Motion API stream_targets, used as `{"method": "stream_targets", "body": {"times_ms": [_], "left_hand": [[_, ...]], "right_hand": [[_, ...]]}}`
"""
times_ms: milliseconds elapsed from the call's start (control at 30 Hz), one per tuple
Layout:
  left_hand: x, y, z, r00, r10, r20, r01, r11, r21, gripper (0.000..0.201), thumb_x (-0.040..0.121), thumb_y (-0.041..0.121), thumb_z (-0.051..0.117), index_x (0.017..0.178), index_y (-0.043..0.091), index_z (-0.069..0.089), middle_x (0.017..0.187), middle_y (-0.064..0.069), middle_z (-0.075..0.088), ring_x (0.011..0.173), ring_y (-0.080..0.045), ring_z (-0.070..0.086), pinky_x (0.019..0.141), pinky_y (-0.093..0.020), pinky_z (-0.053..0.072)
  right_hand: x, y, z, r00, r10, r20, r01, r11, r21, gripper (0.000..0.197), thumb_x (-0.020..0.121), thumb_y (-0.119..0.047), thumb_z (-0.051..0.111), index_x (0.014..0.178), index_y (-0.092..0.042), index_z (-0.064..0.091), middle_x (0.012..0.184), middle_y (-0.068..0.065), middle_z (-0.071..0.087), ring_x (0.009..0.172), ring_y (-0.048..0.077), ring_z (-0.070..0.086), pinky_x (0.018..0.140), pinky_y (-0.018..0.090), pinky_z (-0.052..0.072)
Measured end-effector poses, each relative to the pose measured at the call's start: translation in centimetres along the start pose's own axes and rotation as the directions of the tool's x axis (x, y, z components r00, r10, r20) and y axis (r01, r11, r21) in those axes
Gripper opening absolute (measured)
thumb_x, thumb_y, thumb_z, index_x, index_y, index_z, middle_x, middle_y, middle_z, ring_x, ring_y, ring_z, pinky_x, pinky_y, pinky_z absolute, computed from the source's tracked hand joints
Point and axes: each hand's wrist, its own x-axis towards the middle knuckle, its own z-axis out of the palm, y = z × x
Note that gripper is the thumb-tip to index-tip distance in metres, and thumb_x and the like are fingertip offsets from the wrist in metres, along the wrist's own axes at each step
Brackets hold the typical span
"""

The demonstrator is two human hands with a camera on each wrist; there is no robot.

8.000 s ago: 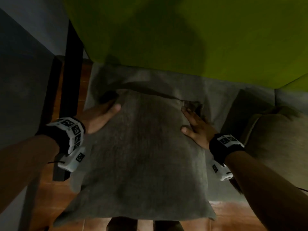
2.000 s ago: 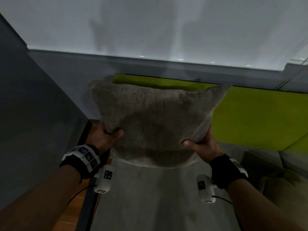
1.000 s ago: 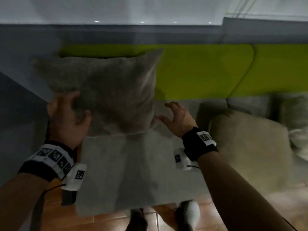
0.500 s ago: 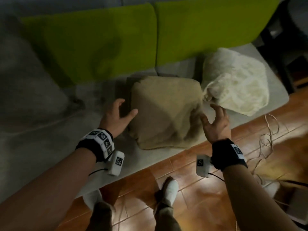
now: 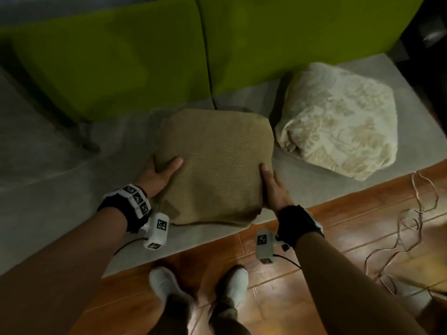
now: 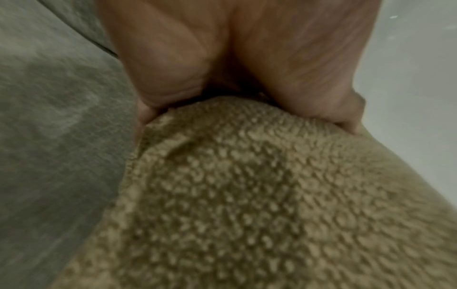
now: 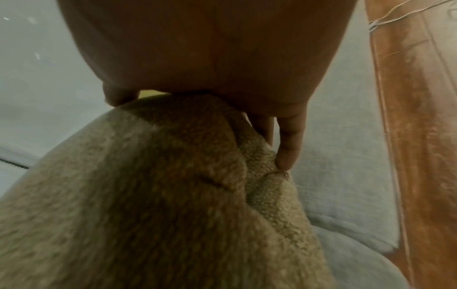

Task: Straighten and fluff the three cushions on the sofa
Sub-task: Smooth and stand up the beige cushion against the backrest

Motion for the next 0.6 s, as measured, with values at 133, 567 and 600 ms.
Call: {"method": "stream_targets", "body": {"times_ms": [133,567,600], "left_hand": [[-2.7,-0.8,0.4,0.996,0.078,-0.042,-0.084,0.977,-0.196,0.104,0.076,0.068,0.063,0.158,0.025,0.016,0.16,0.0,0.03,0.145,-0.024,0.032,0.113,-0.032,0.024],[-0.5,-3.8,-0.7,0.989,0.147,0.026,-0.142,0.978,-0.151,0.099,0.072,0.073,0.067,0.154,0.041,0.022,0.157,0.007,0.036,0.141,-0.02,0.039,0.115,-0.042,0.033],[-0.3,-4.1,-0.6,0.988,0.149,0.033,-0.143,0.98,-0.136,0.098,0.074,0.072,0.066,0.155,0.04,0.021,0.158,0.006,0.036,0.141,-0.021,0.039,0.115,-0.043,0.033]], "right_hand": [[0.9,-4.4,-1.0,0.999,-0.035,-0.032,0.032,0.996,-0.077,0.1,0.072,-0.092,0.052,0.156,-0.044,0.029,0.161,0.002,0.037,0.141,0.034,0.042,0.115,0.06,0.034],[2.4,-3.2,-1.7,0.998,-0.038,0.041,0.045,0.986,-0.163,0.091,0.074,-0.085,0.057,0.153,-0.049,0.031,0.154,0.0,0.043,0.131,0.028,0.049,0.111,0.06,0.041],[2.4,-2.8,-1.8,0.998,-0.045,0.033,0.049,0.989,-0.139,0.09,0.076,-0.084,0.055,0.154,-0.047,0.03,0.155,0.001,0.042,0.13,0.027,0.049,0.112,0.058,0.04]]}}
